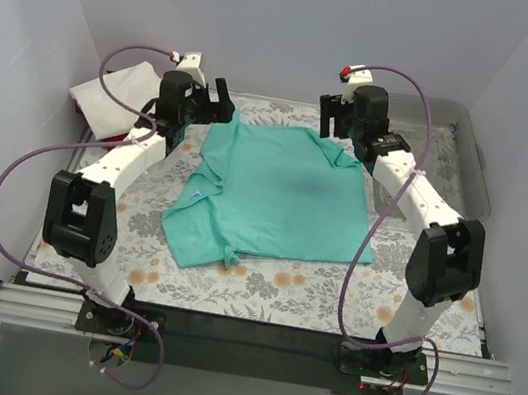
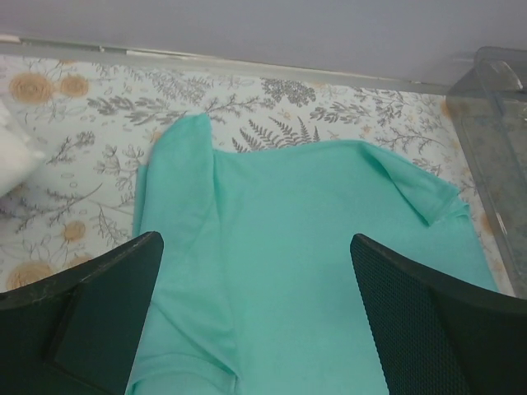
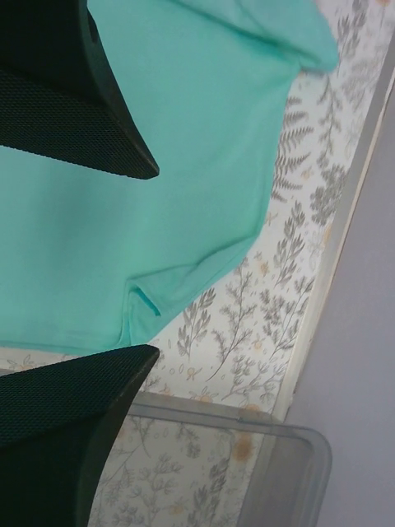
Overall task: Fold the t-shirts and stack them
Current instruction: Flatten the tshirt out
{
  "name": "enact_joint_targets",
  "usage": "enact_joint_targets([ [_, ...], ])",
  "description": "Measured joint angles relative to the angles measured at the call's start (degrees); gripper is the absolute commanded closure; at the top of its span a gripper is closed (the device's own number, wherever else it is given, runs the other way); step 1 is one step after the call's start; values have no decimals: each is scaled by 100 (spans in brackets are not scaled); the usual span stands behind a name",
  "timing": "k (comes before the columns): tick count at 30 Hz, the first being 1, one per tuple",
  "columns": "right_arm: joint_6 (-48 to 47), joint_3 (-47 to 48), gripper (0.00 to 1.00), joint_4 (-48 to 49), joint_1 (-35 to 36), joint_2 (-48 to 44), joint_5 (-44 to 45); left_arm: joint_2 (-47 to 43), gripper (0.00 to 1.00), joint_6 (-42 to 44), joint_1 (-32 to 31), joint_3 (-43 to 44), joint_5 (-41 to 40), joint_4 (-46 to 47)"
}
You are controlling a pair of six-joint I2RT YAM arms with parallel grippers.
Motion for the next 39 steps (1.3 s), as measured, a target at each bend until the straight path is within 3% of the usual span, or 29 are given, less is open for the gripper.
enact_joint_targets([
  [4,33,-503,30,229,214,-614,-337,-160,15,-225,2,-601,-138,291],
  [11,160,-1360,34,422,245,-693,-697,761,26,-579,2,-992,-212,262],
  [21,332,-2356,36,431,442,-813,-752,1158,33,-844,11,-1008,-540,339],
  [32,378,-2507,36,518,503,-940,-728,1683,43,-1080,247,-817,-691,428],
  [34,391,-2527,36,520,503,-955,-726,1735,48,-1106,278,-750,-693,424],
  [39,415,-2653,36,525,503,-1088,-704,1805,74,-1213,308,-743,-693,459],
])
